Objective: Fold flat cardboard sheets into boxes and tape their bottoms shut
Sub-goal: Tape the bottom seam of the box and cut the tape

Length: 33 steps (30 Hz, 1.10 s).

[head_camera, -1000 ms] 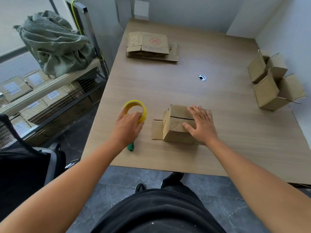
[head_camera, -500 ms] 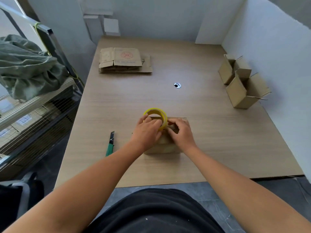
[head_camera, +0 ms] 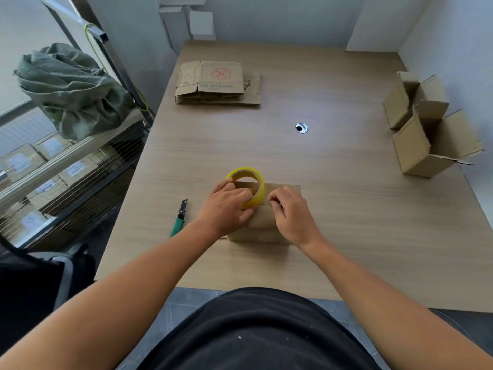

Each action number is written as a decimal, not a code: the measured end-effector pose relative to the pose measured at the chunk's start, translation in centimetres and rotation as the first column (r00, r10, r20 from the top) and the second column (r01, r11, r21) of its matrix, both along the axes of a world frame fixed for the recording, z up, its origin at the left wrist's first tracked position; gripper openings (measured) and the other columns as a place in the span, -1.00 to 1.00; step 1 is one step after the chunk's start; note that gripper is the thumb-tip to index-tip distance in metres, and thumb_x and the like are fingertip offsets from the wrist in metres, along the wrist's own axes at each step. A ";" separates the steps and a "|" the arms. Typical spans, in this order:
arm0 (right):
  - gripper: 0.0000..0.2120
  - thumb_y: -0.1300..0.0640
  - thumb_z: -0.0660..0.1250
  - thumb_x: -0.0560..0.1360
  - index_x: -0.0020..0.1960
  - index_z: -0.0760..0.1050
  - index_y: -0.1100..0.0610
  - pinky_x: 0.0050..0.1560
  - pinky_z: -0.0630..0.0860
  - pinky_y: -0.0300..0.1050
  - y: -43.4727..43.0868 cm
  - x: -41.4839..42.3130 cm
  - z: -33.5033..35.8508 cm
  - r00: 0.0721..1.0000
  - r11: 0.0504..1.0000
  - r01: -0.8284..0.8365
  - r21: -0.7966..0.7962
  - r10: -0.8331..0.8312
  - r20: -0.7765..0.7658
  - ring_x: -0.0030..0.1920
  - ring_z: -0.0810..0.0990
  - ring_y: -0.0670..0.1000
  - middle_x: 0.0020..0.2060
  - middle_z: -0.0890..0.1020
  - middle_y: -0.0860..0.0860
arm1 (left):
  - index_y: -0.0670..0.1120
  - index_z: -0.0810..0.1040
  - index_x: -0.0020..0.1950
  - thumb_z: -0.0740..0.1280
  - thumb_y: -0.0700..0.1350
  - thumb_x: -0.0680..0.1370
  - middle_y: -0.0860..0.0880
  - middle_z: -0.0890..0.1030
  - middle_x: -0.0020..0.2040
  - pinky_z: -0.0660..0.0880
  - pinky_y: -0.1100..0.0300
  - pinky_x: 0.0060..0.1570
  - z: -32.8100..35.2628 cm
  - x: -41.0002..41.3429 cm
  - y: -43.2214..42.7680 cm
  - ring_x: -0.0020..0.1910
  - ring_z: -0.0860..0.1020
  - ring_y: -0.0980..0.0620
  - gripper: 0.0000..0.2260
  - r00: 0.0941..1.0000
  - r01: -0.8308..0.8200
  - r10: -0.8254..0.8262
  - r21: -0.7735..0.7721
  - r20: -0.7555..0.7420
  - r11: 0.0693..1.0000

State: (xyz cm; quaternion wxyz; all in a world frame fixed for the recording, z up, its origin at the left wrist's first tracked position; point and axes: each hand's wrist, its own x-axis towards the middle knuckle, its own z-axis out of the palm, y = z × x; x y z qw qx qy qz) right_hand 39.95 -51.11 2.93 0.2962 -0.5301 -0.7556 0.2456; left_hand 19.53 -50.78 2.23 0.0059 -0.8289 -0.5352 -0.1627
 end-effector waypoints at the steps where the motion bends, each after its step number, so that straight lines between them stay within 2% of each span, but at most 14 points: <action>1: -0.94 0.18 0.26 0.55 -0.08 0.49 0.07 -0.04 0.47 0.09 0.0 0.6 0.3 1.000 1.000 -0.022 -0.014 0.022 0.002 -0.09 0.51 0.05 -0.15 0.51 -0.06 | -0.03 0.58 -0.11 0.21 0.17 0.51 0.05 0.64 -0.22 0.34 0.08 0.32 0.2 0.2 0.1 -0.15 0.57 -0.07 -0.69 1.000 -0.012 0.012 0.014 -0.004 1.000; 3: -0.91 0.21 0.25 0.55 -0.12 0.48 0.11 -0.03 0.43 -0.03 -0.2 2.0 1.2 0.999 0.998 -0.013 -0.069 0.011 -0.038 -0.11 0.47 0.03 -0.19 0.52 -0.04 | -0.03 0.55 -0.13 0.24 0.21 0.53 0.04 0.62 -0.21 0.40 0.05 0.25 0.4 0.8 0.3 -0.17 0.57 -0.09 -0.67 0.999 -0.032 0.033 0.016 -0.026 0.999; 5: -0.86 0.20 0.22 0.53 -0.17 0.50 0.12 -0.04 0.37 -0.12 -0.4 3.5 2.0 0.995 0.992 0.052 -0.117 -0.062 -0.084 -0.11 0.44 -0.01 -0.23 0.56 -0.04 | -0.04 0.58 -0.05 0.26 0.25 0.52 0.03 0.61 -0.12 0.38 0.04 0.22 0.3 1.6 0.3 -0.15 0.58 -0.10 -0.63 0.996 -0.055 0.055 0.011 -0.065 0.998; 7: -0.83 0.19 0.19 0.57 -0.15 0.51 0.11 -0.10 0.36 -0.19 -0.3 4.5 2.1 0.982 0.956 0.085 -0.280 -0.128 -0.139 -0.14 0.46 -0.06 -0.23 0.57 -0.05 | -0.04 0.59 -0.01 0.27 0.26 0.52 0.02 0.59 -0.08 0.37 0.04 0.22 -0.1 2.3 0.0 -0.13 0.58 -0.11 -0.62 0.993 -0.077 0.080 0.037 -0.092 0.996; 9: -0.83 0.19 0.20 0.62 -0.11 0.51 0.10 -0.14 0.39 -0.17 -0.1 5.2 1.7 0.972 0.880 0.071 -0.469 -0.166 -0.164 -0.19 0.48 -0.06 -0.23 0.56 -0.04 | -0.03 0.60 0.02 0.27 0.24 0.53 0.01 0.59 -0.05 0.34 0.04 0.24 -0.2 2.9 -0.4 -0.10 0.58 -0.11 -0.64 0.989 -0.098 0.104 0.062 -0.102 0.993; 11: -0.84 0.15 0.23 0.63 -0.10 0.51 0.08 -0.09 0.43 -0.06 0.2 6.1 1.0 0.957 0.831 0.054 -0.553 -0.201 -0.208 -0.20 0.47 -0.04 -0.24 0.54 -0.03 | -0.03 0.60 0.08 0.27 0.22 0.53 0.00 0.59 0.01 0.32 0.03 0.25 -0.3 3.6 -0.8 -0.05 0.56 -0.11 -0.65 0.987 -0.111 0.118 0.072 -0.105 0.991; 13: -0.85 0.08 0.30 0.62 -0.10 0.52 0.10 -0.10 0.46 -0.01 0.3 7.0 0.6 0.944 0.811 -0.001 -0.585 -0.193 -0.269 -0.21 0.46 -0.04 -0.25 0.52 -0.01 | -0.02 0.60 0.13 0.28 0.20 0.52 -0.01 0.59 0.06 0.32 0.00 0.24 -0.2 4.2 -1.1 -0.02 0.54 -0.11 -0.65 0.986 -0.120 0.128 0.078 -0.109 0.990; 16: -0.77 -0.03 0.42 0.54 -0.09 0.55 0.14 -0.11 0.52 0.05 0.5 7.4 0.2 0.919 0.801 -0.027 -0.598 -0.215 -0.329 -0.22 0.50 -0.01 -0.25 0.55 0.04 | -0.02 0.62 0.06 0.33 0.17 0.49 -0.02 0.60 0.08 0.33 -0.03 0.20 0.1 4.9 -0.9 -0.03 0.54 -0.12 -0.68 0.981 -0.140 0.149 0.079 -0.124 0.987; 18: -0.83 0.07 0.42 0.56 -0.11 0.54 0.17 -0.02 0.59 0.06 0.8 7.4 0.0 0.865 0.769 -0.021 -0.639 -0.307 -0.397 -0.19 0.54 0.00 -0.24 0.57 0.06 | -0.03 0.63 0.00 0.33 0.18 0.50 -0.01 0.60 0.10 0.34 -0.04 0.18 0.2 5.4 -0.7 -0.04 0.54 -0.11 -0.70 0.978 -0.147 0.157 0.080 -0.137 0.986; 20: -0.86 0.17 0.37 0.60 -0.10 0.50 0.20 -0.02 0.62 -0.01 1.5 7.7 0.0 0.837 0.733 -0.014 -0.680 -0.364 -0.409 -0.21 0.55 -0.03 -0.25 0.55 0.04 | -0.04 0.62 -0.04 0.33 0.20 0.52 -0.02 0.61 0.09 0.34 -0.03 0.17 0.1 5.7 -0.7 -0.07 0.55 -0.11 -0.69 0.977 -0.144 0.156 0.090 -0.144 0.985; 22: -0.83 0.17 0.33 0.63 -0.12 0.47 0.20 -0.11 0.64 -0.05 2.3 8.2 0.0 0.825 0.694 -0.019 -0.720 -0.396 -0.403 -0.23 0.56 0.00 -0.25 0.54 0.07 | -0.05 0.62 -0.06 0.32 0.20 0.54 -0.02 0.61 0.04 0.35 -0.02 0.15 0.0 6.0 -0.7 -0.12 0.55 -0.10 -0.68 0.978 -0.132 0.148 0.108 -0.150 0.985; 25: -0.80 0.14 0.27 0.66 -0.13 0.43 0.15 -0.21 0.56 -0.07 2.8 8.5 -0.4 0.796 0.583 -0.078 -0.809 -0.452 -0.403 -0.24 0.53 0.02 -0.21 0.54 0.10 | -0.06 0.61 -0.09 0.32 0.20 0.55 -0.03 0.59 -0.04 0.37 -0.02 0.12 -0.1 6.2 -0.4 -0.16 0.53 -0.11 -0.67 0.977 -0.120 0.138 0.118 -0.162 0.986; 30: -0.76 0.15 0.26 0.66 -0.18 0.41 0.12 -0.40 0.48 -0.20 2.6 8.5 -1.5 0.662 0.476 -0.201 -0.856 -0.578 -0.477 -0.42 0.34 -0.06 -0.36 0.39 0.01 | -0.06 0.59 -0.10 0.31 0.21 0.55 -0.03 0.58 -0.08 0.39 -0.03 0.09 -0.3 6.3 -0.1 -0.18 0.52 -0.10 -0.66 0.976 -0.108 0.130 0.130 -0.174 0.986; 33: -0.78 0.10 0.29 0.65 -0.15 0.42 0.13 -0.42 0.47 -0.20 3.0 9.2 -2.0 0.639 0.423 -0.267 -0.866 -0.594 -0.488 -0.42 0.31 -0.05 -0.39 0.35 0.00 | -0.06 0.59 -0.12 0.30 0.22 0.56 -0.02 0.59 -0.08 0.39 -0.03 0.07 -0.4 6.5 -0.1 -0.20 0.53 -0.10 -0.65 0.974 -0.120 0.142 0.128 -0.175 0.984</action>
